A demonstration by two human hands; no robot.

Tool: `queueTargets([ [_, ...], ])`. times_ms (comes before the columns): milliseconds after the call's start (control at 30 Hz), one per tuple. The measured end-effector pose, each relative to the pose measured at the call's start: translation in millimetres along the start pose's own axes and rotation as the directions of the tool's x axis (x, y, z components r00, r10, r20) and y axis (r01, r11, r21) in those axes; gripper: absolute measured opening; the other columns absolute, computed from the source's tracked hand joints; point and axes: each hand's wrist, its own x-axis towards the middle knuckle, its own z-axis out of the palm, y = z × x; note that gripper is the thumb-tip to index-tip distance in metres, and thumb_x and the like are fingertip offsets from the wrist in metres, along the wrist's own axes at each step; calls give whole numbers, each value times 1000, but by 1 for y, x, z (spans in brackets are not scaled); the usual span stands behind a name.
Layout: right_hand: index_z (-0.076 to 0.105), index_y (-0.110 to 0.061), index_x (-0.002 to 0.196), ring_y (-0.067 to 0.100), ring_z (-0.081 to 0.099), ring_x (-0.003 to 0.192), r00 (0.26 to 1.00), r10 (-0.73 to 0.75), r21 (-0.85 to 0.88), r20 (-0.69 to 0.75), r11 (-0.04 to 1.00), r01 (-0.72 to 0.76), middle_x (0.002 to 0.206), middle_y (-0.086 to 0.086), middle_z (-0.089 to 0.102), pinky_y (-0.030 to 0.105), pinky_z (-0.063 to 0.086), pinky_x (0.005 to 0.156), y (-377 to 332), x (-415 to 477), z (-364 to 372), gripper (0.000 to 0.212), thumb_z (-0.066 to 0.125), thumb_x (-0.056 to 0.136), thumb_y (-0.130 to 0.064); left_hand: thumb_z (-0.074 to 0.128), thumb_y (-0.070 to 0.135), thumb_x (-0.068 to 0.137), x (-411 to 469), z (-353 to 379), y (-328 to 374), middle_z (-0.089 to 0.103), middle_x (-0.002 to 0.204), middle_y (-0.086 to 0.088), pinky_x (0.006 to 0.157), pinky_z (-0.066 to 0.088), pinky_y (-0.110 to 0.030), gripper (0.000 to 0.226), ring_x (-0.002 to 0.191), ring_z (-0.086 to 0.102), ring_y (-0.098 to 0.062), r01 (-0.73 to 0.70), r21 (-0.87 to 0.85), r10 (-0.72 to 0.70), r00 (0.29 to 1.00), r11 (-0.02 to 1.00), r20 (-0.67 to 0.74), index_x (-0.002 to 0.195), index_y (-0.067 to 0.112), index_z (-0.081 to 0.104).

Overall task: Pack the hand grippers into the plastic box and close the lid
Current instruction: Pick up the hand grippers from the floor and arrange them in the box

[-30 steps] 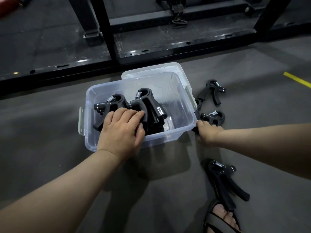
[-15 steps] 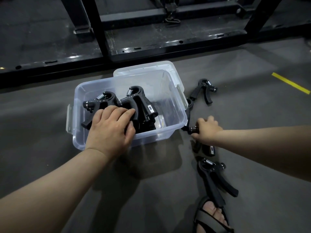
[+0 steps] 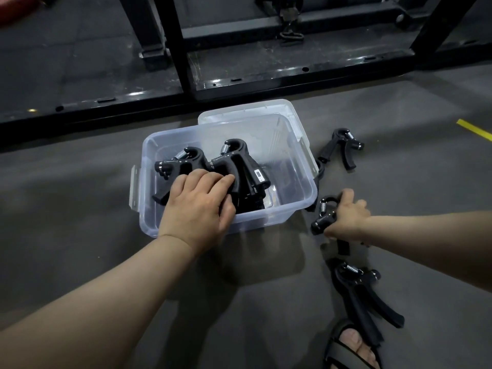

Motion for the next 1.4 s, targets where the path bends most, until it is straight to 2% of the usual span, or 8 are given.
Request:
queueTargets([
  [100,24,-18,115,34,53,89,995,104,395,14,913,-101,105,16,47,37,49,64,-4,3,-15,78,78,60,-29,47,35,90,0,0,-1,66,114,1,96,35,-41,42,112,54,-27,-5,4,5,1000,1000,7,125,20,65],
  [200,41,-10,102,27,57,62,987,82,831,138,533,-161,71,15,56,36,44,54,-14,5,-40,51,62,57,-22,47,35,90,0,0,-1,65,114,1,96,36,-41,42,111,55,-26,-4,7,4,1000,1000,18,124,20,65],
  [300,49,-13,83,24,59,61,992,-69,968,105,237,-86,73,11,48,31,43,57,-30,2,-77,24,53,61,-21,48,35,89,0,0,-1,65,114,2,95,36,-41,41,110,55,-26,-4,3,4,1000,1000,27,124,20,65],
  [433,52,-6,90,19,62,67,982,-173,997,-75,-8,75,77,5,51,27,48,63,-60,-11,-124,34,49,61,-24,48,36,89,0,-1,-1,65,114,2,96,36,-41,41,111,54,-25,3,4,-4,999,1000,37,124,21,64],
  [567,48,-11,107,20,61,66,936,-264,959,-235,94,267,79,7,55,29,42,53,-98,-40,-140,42,56,66,-19,48,36,90,0,-1,-1,64,115,3,96,36,-41,41,111,54,-25,8,-7,-8,999,1000,43,124,21,64],
  [733,45,-13,113,20,55,49,891,-453,885,-21,407,228,68,9,61,23,34,43,-133,-79,-119,47,67,71,-16,47,35,90,0,-1,-1,64,114,2,96,38,-41,42,110,54,-25,9,-20,-8,999,1000,51,125,20,63],
  [833,43,-28,120,22,67,69,904,-428,805,-7,534,259,91,10,71,28,44,50,-150,-90,-108,61,72,67,-25,47,35,89,1,-2,0,65,114,1,96,38,-41,42,110,54,-26,19,-24,-17,998,1000,56,124,19,64],
  [1400,46,-20,129,27,59,98,872,-490,257,-11,841,476,123,8,51,42,53,88,-167,-79,-87,43,50,91,-39,47,37,85,1,-5,0,61,106,-2,99,36,-41,36,109,52,-27,77,-44,-72,992,996,99,108,16,64],
])
